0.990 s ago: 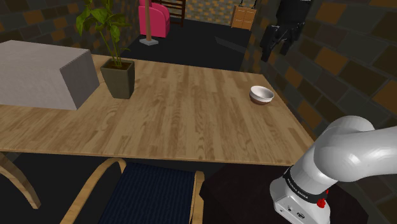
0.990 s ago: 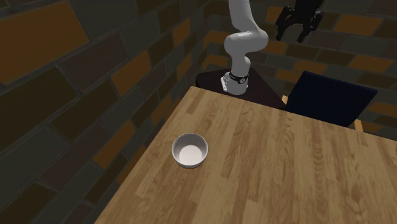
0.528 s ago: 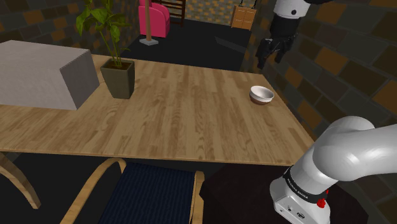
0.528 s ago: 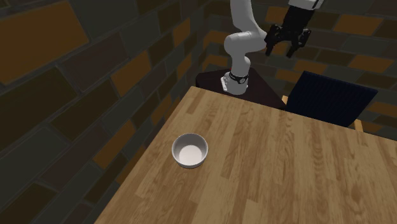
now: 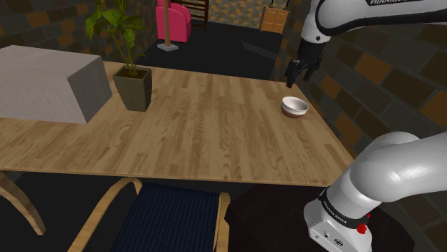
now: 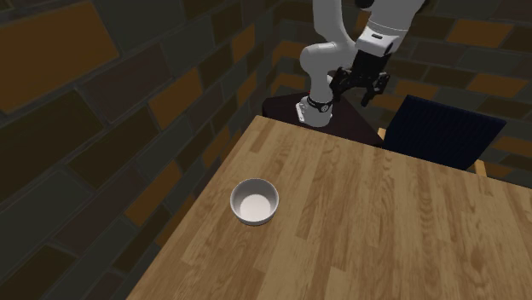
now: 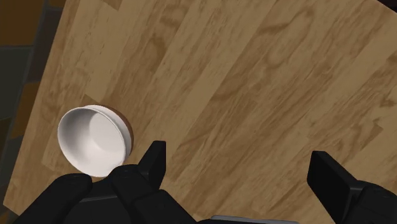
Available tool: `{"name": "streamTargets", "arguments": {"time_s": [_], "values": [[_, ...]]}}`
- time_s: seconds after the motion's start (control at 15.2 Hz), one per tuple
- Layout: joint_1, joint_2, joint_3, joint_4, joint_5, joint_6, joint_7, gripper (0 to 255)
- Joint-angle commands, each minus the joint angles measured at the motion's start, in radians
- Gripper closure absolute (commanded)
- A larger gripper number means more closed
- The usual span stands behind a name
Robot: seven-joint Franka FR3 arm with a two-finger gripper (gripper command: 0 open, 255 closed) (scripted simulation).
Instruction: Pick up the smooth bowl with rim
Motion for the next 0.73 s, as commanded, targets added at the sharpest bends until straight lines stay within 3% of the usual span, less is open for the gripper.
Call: {"name": "streamTargets", "arguments": {"time_s": [0.0, 0.66], "values": [[-0.013, 0.054, -0.036, -0.002, -0.018, 0.062, -0.024, 0], [-0.056, 0.359, -0.194, 0.038, -0.044, 0.346, -0.143, 0]]}}
